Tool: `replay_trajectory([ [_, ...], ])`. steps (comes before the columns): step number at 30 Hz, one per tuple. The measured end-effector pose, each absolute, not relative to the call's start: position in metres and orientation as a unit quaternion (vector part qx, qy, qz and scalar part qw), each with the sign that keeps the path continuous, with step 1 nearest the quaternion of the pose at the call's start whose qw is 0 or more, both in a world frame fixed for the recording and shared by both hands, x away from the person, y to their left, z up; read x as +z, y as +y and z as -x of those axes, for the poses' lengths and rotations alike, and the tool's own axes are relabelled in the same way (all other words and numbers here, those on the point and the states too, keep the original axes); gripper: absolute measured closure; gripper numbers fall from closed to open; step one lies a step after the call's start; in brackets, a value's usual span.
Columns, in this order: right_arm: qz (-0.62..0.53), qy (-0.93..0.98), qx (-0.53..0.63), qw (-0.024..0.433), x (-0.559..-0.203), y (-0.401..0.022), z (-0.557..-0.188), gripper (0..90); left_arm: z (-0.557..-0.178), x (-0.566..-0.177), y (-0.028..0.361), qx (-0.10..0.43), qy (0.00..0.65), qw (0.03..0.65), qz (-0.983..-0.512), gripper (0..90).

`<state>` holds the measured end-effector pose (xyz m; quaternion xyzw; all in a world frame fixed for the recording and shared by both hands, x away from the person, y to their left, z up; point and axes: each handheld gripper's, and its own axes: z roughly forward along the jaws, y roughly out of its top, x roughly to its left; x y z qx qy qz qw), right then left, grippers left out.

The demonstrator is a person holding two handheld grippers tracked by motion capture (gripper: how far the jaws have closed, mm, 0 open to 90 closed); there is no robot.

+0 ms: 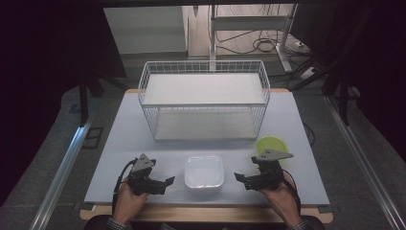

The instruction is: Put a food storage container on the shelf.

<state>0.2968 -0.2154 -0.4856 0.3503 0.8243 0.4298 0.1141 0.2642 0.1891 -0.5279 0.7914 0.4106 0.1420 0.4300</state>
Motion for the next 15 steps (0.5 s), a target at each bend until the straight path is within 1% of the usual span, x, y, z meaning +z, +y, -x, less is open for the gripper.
replay_trajectory([
  [5, -0.342, 0.83, 0.426, 0.115, -0.488, -0.21, -0.296, 6.0, -0.265, -0.525, 0.189, 0.13, 0.415, 0.437, -0.788, 0.3],
  [11, -0.327, 0.837, 0.424, 0.113, -0.488, -0.202, -0.294, 5.3, -0.264, -0.52, 0.186, 0.12, 0.416, 0.43, -0.792, 1.7],
  [15, -0.324, 0.839, 0.426, 0.101, -0.488, -0.198, -0.295, 3.2, -0.265, -0.514, 0.186, 0.102, 0.409, 0.451, -0.787, 1.6],
])
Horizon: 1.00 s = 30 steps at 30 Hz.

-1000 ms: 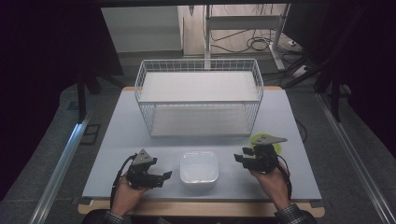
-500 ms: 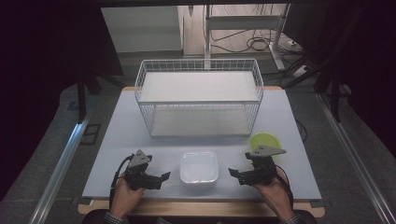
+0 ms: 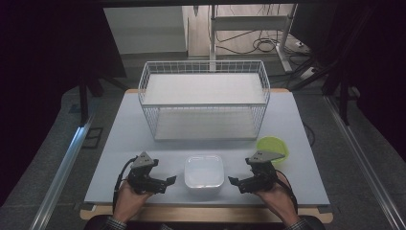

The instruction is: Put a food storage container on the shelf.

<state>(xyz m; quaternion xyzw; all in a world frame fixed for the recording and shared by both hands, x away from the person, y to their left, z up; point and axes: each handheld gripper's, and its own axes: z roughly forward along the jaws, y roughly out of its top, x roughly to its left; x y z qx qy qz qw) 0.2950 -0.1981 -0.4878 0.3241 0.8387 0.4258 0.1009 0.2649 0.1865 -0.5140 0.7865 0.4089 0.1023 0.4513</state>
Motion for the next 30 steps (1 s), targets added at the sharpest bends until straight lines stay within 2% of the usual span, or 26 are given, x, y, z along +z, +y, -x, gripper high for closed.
replay_trajectory([
  [6, -0.337, 0.836, 0.425, 0.088, -0.486, -0.194, -0.296, 2.6, -0.266, -0.507, 0.182, 0.096, 0.401, 0.461, -0.786, 4.8],
  [10, -0.339, 0.835, 0.424, 0.089, -0.482, -0.192, -0.296, 8.2, -0.269, -0.504, 0.177, 0.091, 0.395, 0.459, -0.79, 6.9],
  [11, -0.341, 0.832, 0.431, 0.077, -0.479, -0.192, -0.298, 12.1, -0.271, -0.503, 0.175, 0.083, 0.394, 0.461, -0.791, 9.1],
  [14, -0.344, 0.83, 0.434, 0.07, -0.478, -0.192, -0.3, 14.5, -0.273, -0.501, 0.171, 0.076, 0.391, 0.466, -0.79, 11.8],
  [19, -0.34, 0.835, 0.43, 0.041, -0.48, -0.179, -0.303, 19.5, -0.276, -0.5, 0.155, 0.056, 0.376, 0.475, -0.794, 12.7],
  [26, -0.345, 0.837, 0.424, 0.023, -0.483, -0.166, -0.31, 21.7, -0.282, -0.502, 0.139, 0.044, 0.367, 0.464, -0.805, 12.8],
  [30, -0.353, 0.837, 0.419, 0.0, -0.488, -0.161, -0.317, 23.0, -0.288, -0.509, 0.133, 0.021, 0.369, 0.453, -0.811, 12.0],
])
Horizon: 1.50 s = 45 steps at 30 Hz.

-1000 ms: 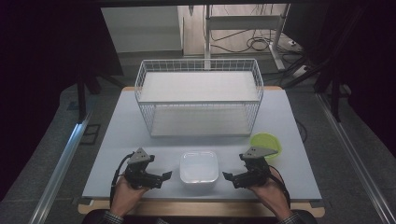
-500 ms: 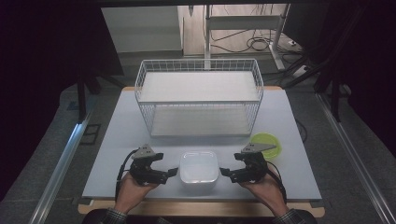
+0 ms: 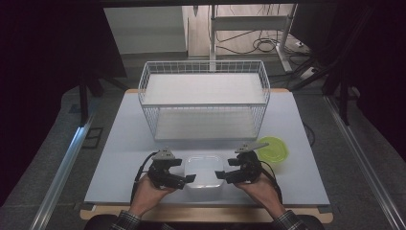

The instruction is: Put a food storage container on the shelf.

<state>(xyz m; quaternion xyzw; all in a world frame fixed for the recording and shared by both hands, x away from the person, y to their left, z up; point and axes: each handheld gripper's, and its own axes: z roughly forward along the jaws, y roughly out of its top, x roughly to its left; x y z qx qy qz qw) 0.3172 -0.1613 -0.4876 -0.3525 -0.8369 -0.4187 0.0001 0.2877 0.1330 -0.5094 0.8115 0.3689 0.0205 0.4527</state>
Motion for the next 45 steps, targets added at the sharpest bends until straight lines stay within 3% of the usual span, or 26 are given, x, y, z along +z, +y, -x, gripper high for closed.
replay_trajectory([
  [5, 0.356, -0.837, -0.413, 0.053, -0.494, -0.155, -0.321, 30.5, -0.29, -0.515, 0.133, -0.03, 0.374, 0.467, -0.8, 15.2],
  [8, 0.368, -0.834, -0.408, 0.061, -0.493, -0.155, -0.32, 34.0, -0.289, -0.515, 0.134, -0.04, 0.39, 0.463, -0.795, 19.2],
  [9, 0.381, -0.829, -0.404, 0.066, -0.49, -0.157, -0.318, 40.8, -0.286, -0.513, 0.135, -0.046, 0.401, 0.459, -0.791, 21.4],
  [10, 0.381, -0.829, -0.404, 0.066, -0.49, -0.157, -0.318, 40.8, -0.286, -0.513, 0.135, -0.046, 0.401, 0.459, -0.791, 23.8],
  [11, 0.407, -0.817, -0.4, 0.08, -0.487, -0.161, -0.316, 50.6, -0.284, -0.51, 0.135, -0.049, 0.411, 0.453, -0.79, 27.9],
  [14, 0.415, -0.814, -0.398, 0.082, -0.485, -0.163, -0.314, 55.4, -0.277, -0.502, 0.135, -0.03, 0.421, 0.44, -0.793, 40.3],
  [15, 0.427, -0.807, -0.397, 0.088, -0.482, -0.165, -0.311, 62.0, -0.272, -0.495, 0.137, -0.015, 0.431, 0.433, -0.792, 46.6],
  [17, 0.435, -0.801, -0.401, 0.092, -0.479, -0.167, -0.309, 66.9, -0.27, -0.493, 0.138, -0.012, 0.435, 0.433, -0.789, 55.2],
  [28, 0.44, -0.787, -0.427, 0.073, -0.474, -0.169, -0.303, 79.1, -0.26, -0.483, 0.143, 0.017, 0.463, 0.443, -0.767, 74.6],
  [37, 0.406, -0.802, -0.439, -0.012, -0.471, -0.161, -0.294, 79.3, -0.262, -0.488, 0.146, 0.028, 0.481, 0.462, -0.745, 77.9],
  [45, 0.389, -0.805, -0.446, -0.038, -0.457, -0.159, -0.299, 79.2, -0.264, -0.479, 0.146, 0.052, 0.473, 0.48, -0.737, 78.0],
])
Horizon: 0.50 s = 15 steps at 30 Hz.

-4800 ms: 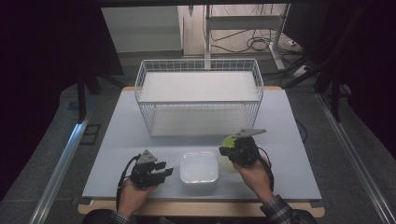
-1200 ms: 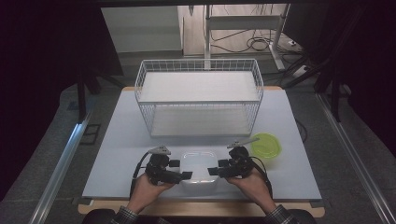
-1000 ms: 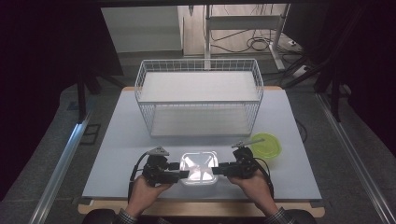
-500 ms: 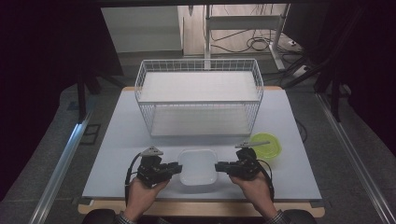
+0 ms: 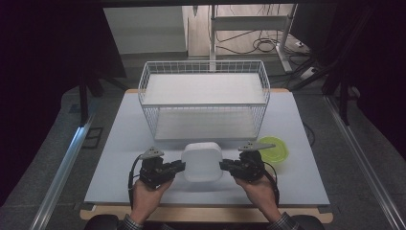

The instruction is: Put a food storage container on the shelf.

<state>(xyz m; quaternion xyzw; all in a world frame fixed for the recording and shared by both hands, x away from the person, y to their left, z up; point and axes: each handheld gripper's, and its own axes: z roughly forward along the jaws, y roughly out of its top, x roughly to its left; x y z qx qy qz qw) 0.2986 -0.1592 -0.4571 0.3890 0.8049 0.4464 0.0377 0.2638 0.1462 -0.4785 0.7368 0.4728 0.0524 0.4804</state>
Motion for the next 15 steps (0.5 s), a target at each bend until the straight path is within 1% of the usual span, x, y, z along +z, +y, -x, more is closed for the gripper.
replay_trajectory([
  [8, -0.382, 0.797, 0.465, 0.051, -0.443, -0.158, -0.308, 79.1, -0.274, -0.457, 0.147, 0.082, 0.461, 0.489, -0.736, 78.0],
  [15, -0.378, 0.789, 0.48, 0.062, -0.429, -0.16, -0.314, 79.1, -0.281, -0.438, 0.146, 0.097, 0.45, 0.5, -0.734, 78.1],
])
